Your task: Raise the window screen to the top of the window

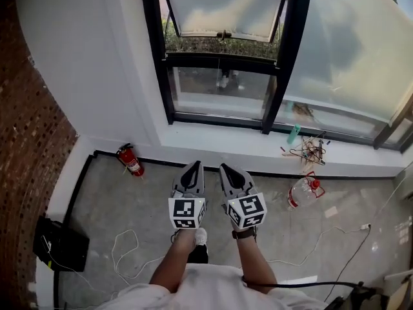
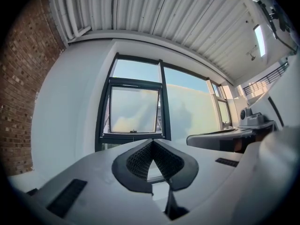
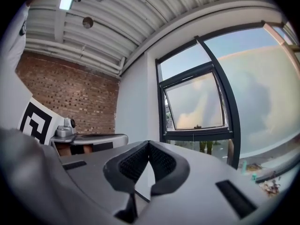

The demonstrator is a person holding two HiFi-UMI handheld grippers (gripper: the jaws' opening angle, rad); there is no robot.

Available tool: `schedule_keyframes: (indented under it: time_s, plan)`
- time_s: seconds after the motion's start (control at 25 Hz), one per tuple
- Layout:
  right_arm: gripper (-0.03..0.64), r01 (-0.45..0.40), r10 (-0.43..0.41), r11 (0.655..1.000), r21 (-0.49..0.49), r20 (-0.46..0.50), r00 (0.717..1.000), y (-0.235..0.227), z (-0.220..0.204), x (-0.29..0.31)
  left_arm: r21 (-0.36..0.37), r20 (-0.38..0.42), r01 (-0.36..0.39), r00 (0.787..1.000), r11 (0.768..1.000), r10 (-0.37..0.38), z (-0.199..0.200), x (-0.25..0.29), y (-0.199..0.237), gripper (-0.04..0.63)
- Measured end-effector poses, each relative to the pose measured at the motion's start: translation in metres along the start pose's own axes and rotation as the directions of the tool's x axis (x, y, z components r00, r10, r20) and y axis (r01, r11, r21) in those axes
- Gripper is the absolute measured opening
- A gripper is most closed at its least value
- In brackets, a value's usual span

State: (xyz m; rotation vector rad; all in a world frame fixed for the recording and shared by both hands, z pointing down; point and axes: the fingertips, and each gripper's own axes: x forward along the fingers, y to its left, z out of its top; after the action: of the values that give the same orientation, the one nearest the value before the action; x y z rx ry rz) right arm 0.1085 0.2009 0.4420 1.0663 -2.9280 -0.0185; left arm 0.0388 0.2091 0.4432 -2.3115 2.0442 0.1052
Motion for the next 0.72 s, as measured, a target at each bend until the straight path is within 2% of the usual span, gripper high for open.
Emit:
schedule_keyframes:
  time_s: [0.24,0.4,0.48,0.64,0.72]
  plan:
    - [0.002,0.059,-0.054,0.994,-0.087,0.055,0.997,-0.05,0.033,0.106,-0.015,0.049,0.029,0.998,0.999,-0.028,0.017,0.109,0.064,0.0]
    - [0.002,0.064,-0.058,0.992,-0.112,0.056,0.997,-0.075,0.033,0.166,-0.019,0.068,0.038,0.997,0.999,-0.036,0.013,0.161,0.102,0.0]
    - [0.002,0.059,-0.054,0.992,-0.113,0.043,0.998,-0.082,0.025,0.19,-0.04,0.049,0.026,0.998,0.999,-0.024,-0.001,0.179,0.123,0.0]
    - [0.002,0.062,-0.06,0.994,-0.086,0.017,0.998,-0.107,0.012,0.228,-0.159,-0.02,0.007,1.0,0.987,-0.011,-0.028,0.22,0.159,0.0]
    - [0.002,0.045,-0.043,0.995,-0.085,0.026,0.999,-0.123,0.013,0.248,-0.154,-0.019,-0.002,1.0,0.988,-0.001,-0.028,0.244,0.171,0.0]
